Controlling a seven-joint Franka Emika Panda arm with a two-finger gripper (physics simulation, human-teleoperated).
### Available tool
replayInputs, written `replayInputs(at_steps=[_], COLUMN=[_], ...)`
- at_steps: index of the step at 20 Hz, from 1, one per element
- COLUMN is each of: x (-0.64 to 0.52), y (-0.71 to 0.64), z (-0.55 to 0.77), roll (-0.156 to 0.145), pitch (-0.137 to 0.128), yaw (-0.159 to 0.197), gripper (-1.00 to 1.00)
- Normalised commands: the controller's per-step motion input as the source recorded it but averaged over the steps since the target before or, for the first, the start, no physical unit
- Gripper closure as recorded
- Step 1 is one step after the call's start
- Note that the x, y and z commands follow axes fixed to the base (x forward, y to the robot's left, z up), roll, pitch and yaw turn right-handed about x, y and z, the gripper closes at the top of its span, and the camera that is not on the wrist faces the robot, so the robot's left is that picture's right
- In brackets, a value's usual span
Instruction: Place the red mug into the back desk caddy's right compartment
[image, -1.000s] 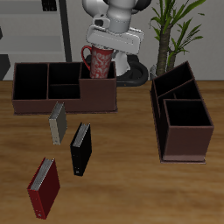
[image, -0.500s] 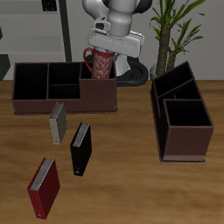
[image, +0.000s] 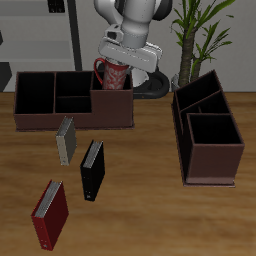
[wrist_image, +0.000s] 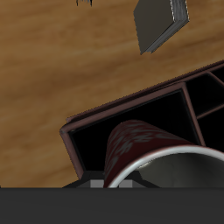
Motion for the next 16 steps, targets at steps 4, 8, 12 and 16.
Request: replayInputs(at_steps=[4, 8, 12, 16], x=[0.07, 0.03, 0.02, 0.08], y=[-0.04, -0.06, -0.02, 0.05], z=[-0.14, -0.30, -0.17, -0.27], roll=[-0.023, -0.008, -0.015, 0.038], pitch=[0.022, 0.056, 0.026, 0.071], yaw=[-0.029, -0.035, -0.031, -0.034], gripper=[1.00, 1.00, 1.00, 1.00])
